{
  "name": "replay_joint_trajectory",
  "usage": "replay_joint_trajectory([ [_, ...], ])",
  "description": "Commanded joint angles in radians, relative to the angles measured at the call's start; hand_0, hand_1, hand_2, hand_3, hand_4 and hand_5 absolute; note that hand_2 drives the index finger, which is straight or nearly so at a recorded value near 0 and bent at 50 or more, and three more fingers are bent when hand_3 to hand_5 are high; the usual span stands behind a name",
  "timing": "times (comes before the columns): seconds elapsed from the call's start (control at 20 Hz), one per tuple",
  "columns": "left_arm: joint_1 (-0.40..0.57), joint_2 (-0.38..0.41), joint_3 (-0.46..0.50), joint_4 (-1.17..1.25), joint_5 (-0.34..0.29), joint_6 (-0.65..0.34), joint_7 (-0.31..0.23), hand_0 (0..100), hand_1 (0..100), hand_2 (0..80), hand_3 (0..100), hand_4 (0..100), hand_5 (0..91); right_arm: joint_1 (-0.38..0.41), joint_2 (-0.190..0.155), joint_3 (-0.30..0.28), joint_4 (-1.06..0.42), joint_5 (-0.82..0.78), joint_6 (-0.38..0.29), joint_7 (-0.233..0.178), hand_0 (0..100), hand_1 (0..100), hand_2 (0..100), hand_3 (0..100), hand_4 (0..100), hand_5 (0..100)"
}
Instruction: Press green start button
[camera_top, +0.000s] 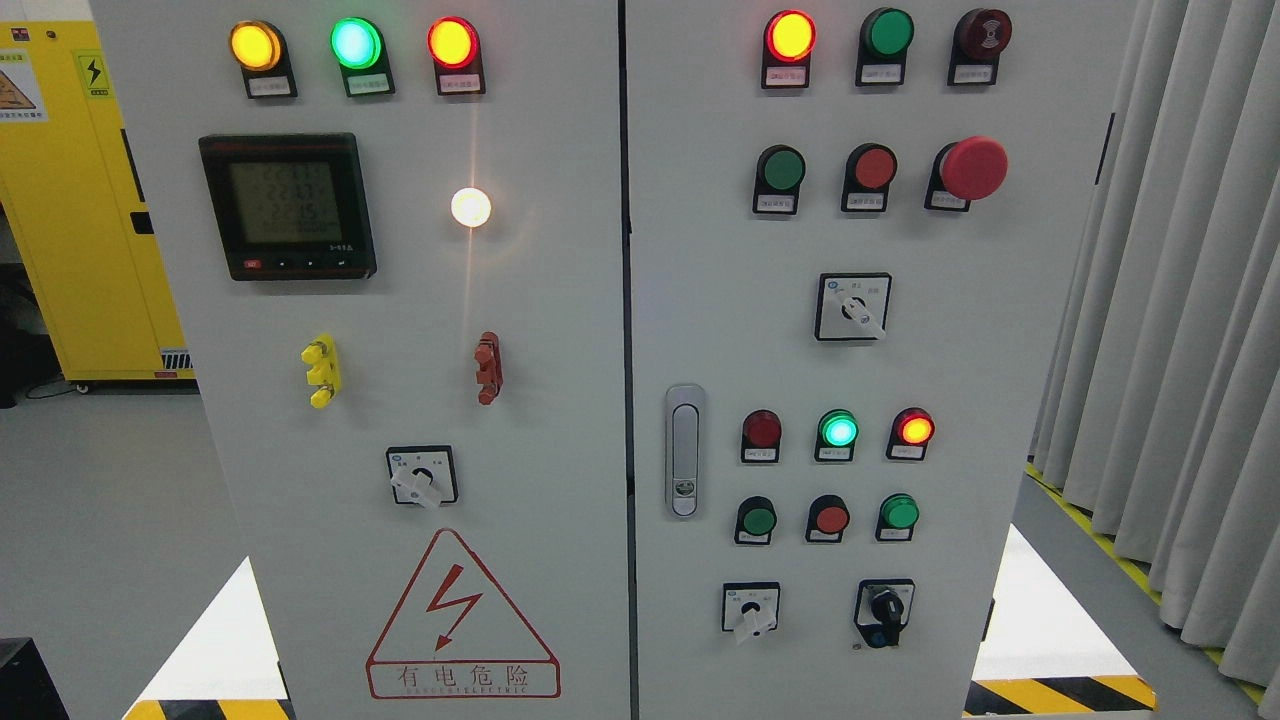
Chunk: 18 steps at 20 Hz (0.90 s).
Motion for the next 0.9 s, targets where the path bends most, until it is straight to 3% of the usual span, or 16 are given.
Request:
replay_joint_trajectory([
  [0.0, 0.0, 0.0, 0.0, 0.0, 0.0, 0.001, -0.001, 12, 56, 0.0, 0, 0, 0.0, 0.001, -0.001, 0.0, -0.007, 0.0, 0.0, 0.004, 52, 66, 0, 17, 30, 18],
  [0.85, 0.0, 0.0, 0.0, -0.001, 0.0, 0.001, -0.001, 12, 56, 0.0, 0, 0, 0.0, 0.006, 0.001, -0.006, -0.007, 0.049, -0.003, 0.002, 52, 66, 0, 18, 31, 18],
])
